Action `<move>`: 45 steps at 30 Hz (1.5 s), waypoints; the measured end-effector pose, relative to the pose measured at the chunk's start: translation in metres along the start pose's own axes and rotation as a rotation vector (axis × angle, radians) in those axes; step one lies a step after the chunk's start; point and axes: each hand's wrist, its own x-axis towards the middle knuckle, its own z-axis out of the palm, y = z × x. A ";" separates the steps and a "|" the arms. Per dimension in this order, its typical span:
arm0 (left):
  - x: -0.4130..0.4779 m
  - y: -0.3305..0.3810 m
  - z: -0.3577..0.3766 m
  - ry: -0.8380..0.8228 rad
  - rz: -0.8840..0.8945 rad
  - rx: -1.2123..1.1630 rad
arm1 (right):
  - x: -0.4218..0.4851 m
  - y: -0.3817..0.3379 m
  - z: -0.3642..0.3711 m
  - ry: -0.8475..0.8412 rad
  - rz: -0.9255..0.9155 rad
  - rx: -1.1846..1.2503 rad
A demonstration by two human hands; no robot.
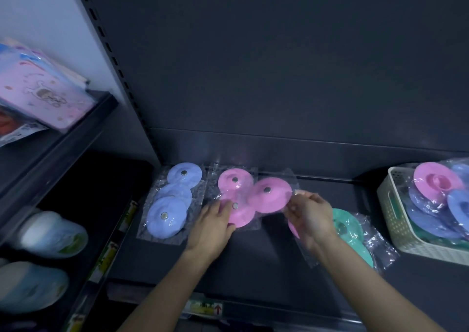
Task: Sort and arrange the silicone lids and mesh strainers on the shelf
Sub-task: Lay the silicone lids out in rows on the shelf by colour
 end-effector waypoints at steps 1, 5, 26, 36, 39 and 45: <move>0.000 -0.002 0.001 0.018 -0.014 -0.036 | -0.002 0.007 0.000 -0.046 0.049 0.011; 0.009 -0.013 -0.011 0.176 -0.085 -0.200 | -0.008 0.033 0.004 -0.158 0.152 -0.070; 0.003 -0.024 -0.010 -0.034 0.099 -0.030 | 0.010 0.060 0.034 -0.020 -0.007 -1.063; -0.001 -0.016 0.007 -0.163 0.209 0.183 | 0.010 0.024 -0.001 0.003 -0.396 -1.446; -0.001 -0.006 -0.002 -0.159 0.209 0.181 | 0.014 0.002 -0.028 0.053 -0.388 -1.770; 0.000 0.034 -0.009 -0.036 0.292 0.046 | 0.009 -0.015 -0.056 0.044 -0.152 -1.880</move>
